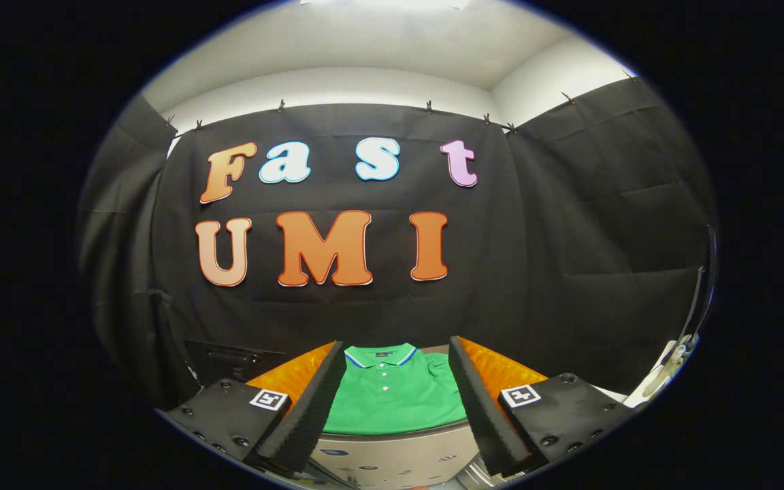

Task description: Put the clothes into the washing machine and then close the washing machine lid.

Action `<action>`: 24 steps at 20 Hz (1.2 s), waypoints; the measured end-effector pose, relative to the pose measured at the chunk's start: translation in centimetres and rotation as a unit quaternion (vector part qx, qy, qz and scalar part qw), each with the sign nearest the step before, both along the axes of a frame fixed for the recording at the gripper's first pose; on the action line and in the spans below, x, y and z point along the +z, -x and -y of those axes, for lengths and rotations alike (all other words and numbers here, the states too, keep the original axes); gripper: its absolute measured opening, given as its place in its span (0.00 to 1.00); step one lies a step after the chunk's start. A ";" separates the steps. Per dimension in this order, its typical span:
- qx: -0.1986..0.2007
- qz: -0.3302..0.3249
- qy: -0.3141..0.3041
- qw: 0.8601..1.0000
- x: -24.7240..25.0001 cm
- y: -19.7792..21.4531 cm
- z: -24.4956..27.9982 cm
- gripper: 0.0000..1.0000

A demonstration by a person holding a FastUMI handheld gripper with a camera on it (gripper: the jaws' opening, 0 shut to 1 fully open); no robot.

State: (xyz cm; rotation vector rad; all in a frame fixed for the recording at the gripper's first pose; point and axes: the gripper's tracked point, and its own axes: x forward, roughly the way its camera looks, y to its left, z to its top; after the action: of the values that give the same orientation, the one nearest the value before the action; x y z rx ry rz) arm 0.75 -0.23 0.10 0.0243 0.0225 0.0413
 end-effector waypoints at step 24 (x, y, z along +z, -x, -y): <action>0.043 -0.233 0.025 0.971 -12.1 -16.1 -0.9 0.98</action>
State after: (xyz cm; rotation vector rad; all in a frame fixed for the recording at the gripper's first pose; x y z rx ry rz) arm 16.88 0.70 -11.97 -0.0178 0.4946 0.1219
